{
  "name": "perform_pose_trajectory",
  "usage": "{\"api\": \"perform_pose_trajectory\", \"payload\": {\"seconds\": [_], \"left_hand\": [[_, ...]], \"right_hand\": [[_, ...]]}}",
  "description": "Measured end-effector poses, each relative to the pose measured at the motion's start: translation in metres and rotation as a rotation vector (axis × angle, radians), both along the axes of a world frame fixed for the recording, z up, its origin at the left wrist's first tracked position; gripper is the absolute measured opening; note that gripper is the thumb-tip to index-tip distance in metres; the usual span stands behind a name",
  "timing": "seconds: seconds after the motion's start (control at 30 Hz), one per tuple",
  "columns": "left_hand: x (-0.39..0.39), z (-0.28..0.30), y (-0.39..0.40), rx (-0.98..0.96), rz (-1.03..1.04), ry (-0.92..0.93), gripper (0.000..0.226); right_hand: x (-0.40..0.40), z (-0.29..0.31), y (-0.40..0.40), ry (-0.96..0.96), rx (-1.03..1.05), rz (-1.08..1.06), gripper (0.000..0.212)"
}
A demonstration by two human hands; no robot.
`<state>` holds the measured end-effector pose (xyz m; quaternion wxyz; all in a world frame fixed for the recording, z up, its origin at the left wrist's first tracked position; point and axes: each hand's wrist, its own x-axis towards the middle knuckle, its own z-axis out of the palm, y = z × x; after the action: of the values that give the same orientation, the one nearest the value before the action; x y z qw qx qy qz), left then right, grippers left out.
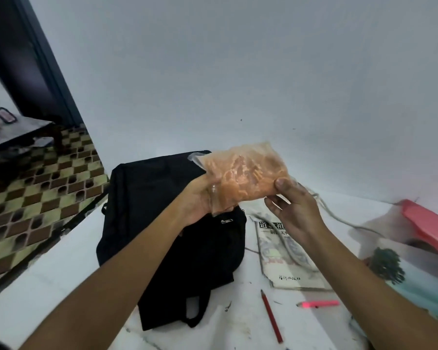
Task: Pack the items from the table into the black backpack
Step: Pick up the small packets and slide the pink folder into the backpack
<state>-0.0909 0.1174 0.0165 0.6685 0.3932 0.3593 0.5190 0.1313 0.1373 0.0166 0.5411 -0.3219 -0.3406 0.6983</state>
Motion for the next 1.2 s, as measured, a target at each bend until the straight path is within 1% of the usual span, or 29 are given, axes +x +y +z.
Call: {"api": "perform_pose_trajectory", "payload": {"seconds": [0.03,0.07,0.13,0.17,0.23,0.3,0.37,0.4,0.43,0.5,0.53,0.6,0.63,0.67,0.7,0.77,0.83,0.87,0.9,0.93,0.97,1.03,1.1,1.17,1.2], "left_hand": [[-0.004,0.0,-0.001,0.023,0.039,0.041,0.053],[-0.007,0.001,-0.002,0.027,0.077,0.066,0.053],[-0.014,0.005,-0.007,0.025,0.15,0.092,0.04],[-0.017,0.008,-0.009,0.031,0.181,0.114,0.033],[-0.027,0.011,-0.015,0.077,0.23,0.178,0.027],[-0.035,0.013,-0.021,0.146,0.215,0.256,0.025],[-0.045,0.015,-0.027,0.197,0.157,0.312,0.022],[-0.048,0.017,-0.03,0.223,0.123,0.339,0.023],[-0.052,0.02,-0.033,0.248,0.092,0.372,0.031],[-0.056,0.027,-0.037,0.286,0.006,0.457,0.056],[-0.059,0.03,-0.04,0.301,-0.031,0.486,0.059],[-0.063,0.036,-0.045,0.322,-0.102,0.521,0.054],[-0.064,0.038,-0.048,0.328,-0.132,0.544,0.053],[-0.064,0.041,-0.052,0.334,-0.145,0.582,0.052],[-0.065,0.042,-0.056,0.332,-0.12,0.627,0.052],[-0.07,0.041,-0.06,0.327,0.011,0.711,0.057],[-0.081,0.034,-0.063,0.317,0.231,0.856,0.059],[-0.089,0.027,-0.066,0.298,0.332,0.969,0.055],[-0.096,0.02,-0.07,0.301,0.391,1.084,0.047],[-0.102,0.011,-0.074,0.33,0.394,1.186,0.04],[-0.106,0.003,-0.078,0.37,0.348,1.277,0.037],[-0.105,-0.012,-0.086,0.419,0.23,1.45,0.04],[-0.1,-0.027,-0.09,0.421,0.201,1.629,0.042],[-0.1,-0.037,-0.089,0.387,0.224,1.734,0.036],[-0.102,-0.039,-0.088,0.379,0.225,1.737,0.031]], "right_hand": [[-0.004,0.0,0.0,-0.01,0.017,0.017,0.014],[-0.006,0.0,-0.001,-0.025,0.027,0.033,0.017],[-0.01,0.003,-0.001,-0.078,0.022,0.092,0.024],[-0.01,0.003,0.001,-0.105,0.004,0.151,0.032],[-0.009,0.005,0.004,-0.12,-0.071,0.314,0.05],[-0.006,0.006,0.009,-0.081,-0.18,0.432,0.064],[-0.007,0.004,0.013,-0.068,-0.264,0.581,0.074],[-0.009,0.002,0.013,-0.069,-0.28,0.692,0.076],[-0.013,-0.001,0.012,-0.09,-0.276,0.804,0.078],[-0.022,-0.005,0.008,-0.195,-0.208,0.992,0.072],[-0.028,-0.006,0.004,-0.25,-0.173,1.07,0.066],[-0.036,-0.008,-0.002,-0.318,-0.132,1.158,0.058],[-0.04,-0.007,-0.005,-0.318,-0.121,1.166,0.051],[-0.042,-0.008,-0.008,-0.306,-0.121,1.146,0.039],[-0.045,-0.009,-0.012,-0.303,-0.141,1.109,0.031],[-0.047,-0.013,-0.014,-0.272,-0.185,0.99,0.036],[-0.046,-0.02,-0.01,-0.286,-0.104,0.894,0.036],[-0.047,-0.021,-0.008,-0.304,-0.053,0.869,0.047],[-0.048,-0.023,-0.006,-0.33,-0.026,0.857,0.064],[-0.048,-0.023,-0.006,-0.351,-0.012,0.837,0.08],[-0.048,-0.024,-0.005,-0.361,-0.003,0.818,0.087],[-0.047,-0.024,-0.005,-0.364,0.01,0.812,0.082],[-0.047,-0.021,-0.006,-0.405,0.011,0.825,0.08],[-0.045,-0.018,-0.008,-0.409,0.016,0.905,0.078],[-0.044,-0.014,-0.011,-0.389,0.013,0.95,0.074]]}}
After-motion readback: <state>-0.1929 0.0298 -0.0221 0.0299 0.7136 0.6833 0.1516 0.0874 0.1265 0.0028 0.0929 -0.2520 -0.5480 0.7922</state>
